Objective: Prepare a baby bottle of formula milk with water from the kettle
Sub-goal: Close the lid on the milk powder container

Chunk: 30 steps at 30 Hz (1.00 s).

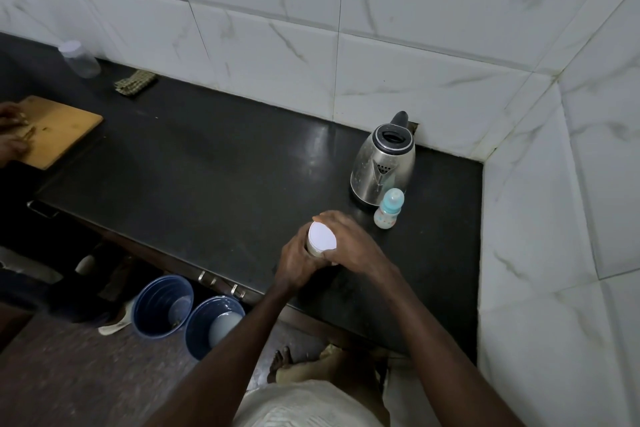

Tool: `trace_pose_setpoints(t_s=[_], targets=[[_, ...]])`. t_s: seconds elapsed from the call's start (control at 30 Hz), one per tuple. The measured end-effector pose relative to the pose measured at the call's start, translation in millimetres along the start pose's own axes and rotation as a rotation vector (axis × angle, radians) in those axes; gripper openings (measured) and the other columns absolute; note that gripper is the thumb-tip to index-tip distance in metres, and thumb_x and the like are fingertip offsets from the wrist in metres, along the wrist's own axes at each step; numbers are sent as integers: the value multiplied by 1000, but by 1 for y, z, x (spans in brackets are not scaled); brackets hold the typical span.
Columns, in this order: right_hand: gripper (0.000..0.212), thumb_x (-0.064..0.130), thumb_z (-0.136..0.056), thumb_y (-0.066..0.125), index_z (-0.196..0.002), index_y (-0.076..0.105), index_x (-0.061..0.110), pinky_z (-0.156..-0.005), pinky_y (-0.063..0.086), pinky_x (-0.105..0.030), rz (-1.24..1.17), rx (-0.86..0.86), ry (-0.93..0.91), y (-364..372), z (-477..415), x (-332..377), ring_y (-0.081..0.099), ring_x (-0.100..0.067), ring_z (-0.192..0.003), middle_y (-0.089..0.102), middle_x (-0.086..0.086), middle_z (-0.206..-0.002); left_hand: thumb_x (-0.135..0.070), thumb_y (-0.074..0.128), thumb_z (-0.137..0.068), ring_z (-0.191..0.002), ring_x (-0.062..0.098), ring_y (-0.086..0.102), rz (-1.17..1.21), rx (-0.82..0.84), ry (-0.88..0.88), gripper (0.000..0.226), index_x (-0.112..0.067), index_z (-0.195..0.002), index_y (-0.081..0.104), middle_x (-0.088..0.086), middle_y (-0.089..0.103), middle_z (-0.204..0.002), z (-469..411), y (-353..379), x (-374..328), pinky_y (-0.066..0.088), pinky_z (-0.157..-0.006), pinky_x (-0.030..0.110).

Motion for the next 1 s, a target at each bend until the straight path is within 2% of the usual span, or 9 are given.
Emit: trace_pose_setpoints(t_s=[0.1,0.23,0.33,0.43,0.5,0.63,0.83,0.93,1.0], targets=[[86,24,-74,81,-154,48,25,-112,45,-39,51,21,8,-3,-2,2,44,-21,-141,45,1,-156,-42,98,-54,-117,-6,62,-10,-2,-9,91,-47,-134,56,-20,69,-127,-1,0,1,51,-97,21],[81,39,-78,79,-152,46,29,-96,50,-40,131,-16,103,-11,-3,5,47,-20,-135,47,4,-147,-44,99,-48,-115,-2,64,-28,0,-14,96,-43,-135,57,-18,70,-123,-3,0,2,54,-96,24],[85,52,-73,83,-146,48,26,-93,52,-43,134,-45,170,-12,-3,7,50,-22,-131,48,2,-139,-46,96,-48,-114,3,65,-38,4,-16,95,-44,-134,57,-19,70,-122,-4,0,2,55,-97,29],[90,63,-68,85,-140,50,22,-87,52,-44,150,-58,198,-13,-3,7,53,-23,-125,48,0,-132,-44,96,-50,-114,3,65,-46,17,-5,92,-49,-132,55,-21,69,-121,-5,1,1,54,-96,27],[91,60,-70,85,-144,49,22,-88,51,-43,152,-37,187,-14,-4,4,53,-23,-127,47,0,-135,-45,98,-49,-115,2,64,-42,15,-4,93,-47,-132,56,-20,69,-122,-4,1,0,54,-96,25],[90,34,-76,80,-157,39,35,-94,53,-42,164,80,114,-13,-5,2,49,-24,-135,42,4,-151,-47,100,-47,-114,-1,64,-35,4,-14,96,-42,-133,58,-18,70,-123,-4,1,1,53,-95,22],[88,23,-72,83,-149,45,39,-88,53,-41,195,90,45,-13,-8,3,48,-24,-125,44,8,-145,-49,100,-47,-114,-3,64,-56,-7,-21,100,-40,-137,57,-18,69,-125,-4,0,2,52,-95,20],[89,14,-69,82,-147,47,39,-95,53,-45,167,96,-20,-13,-11,-1,52,-26,-122,45,8,-143,-49,100,-47,-118,1,63,-69,-11,-15,102,-38,-138,56,-17,69,-127,-5,1,2,52,-99,23],[89,16,-69,84,-147,47,36,-95,53,-46,157,89,-15,-14,-10,-1,53,-26,-123,45,6,-141,-49,100,-46,-117,1,63,-65,-13,-17,100,-40,-136,57,-18,69,-126,-5,1,2,52,-99,24]])
Point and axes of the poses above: each hand's wrist, its own z-axis away from the middle knuckle, its own y-axis out of the palm, x = y × z, the point moved 7 cm from there along -z, towards the middle knuckle
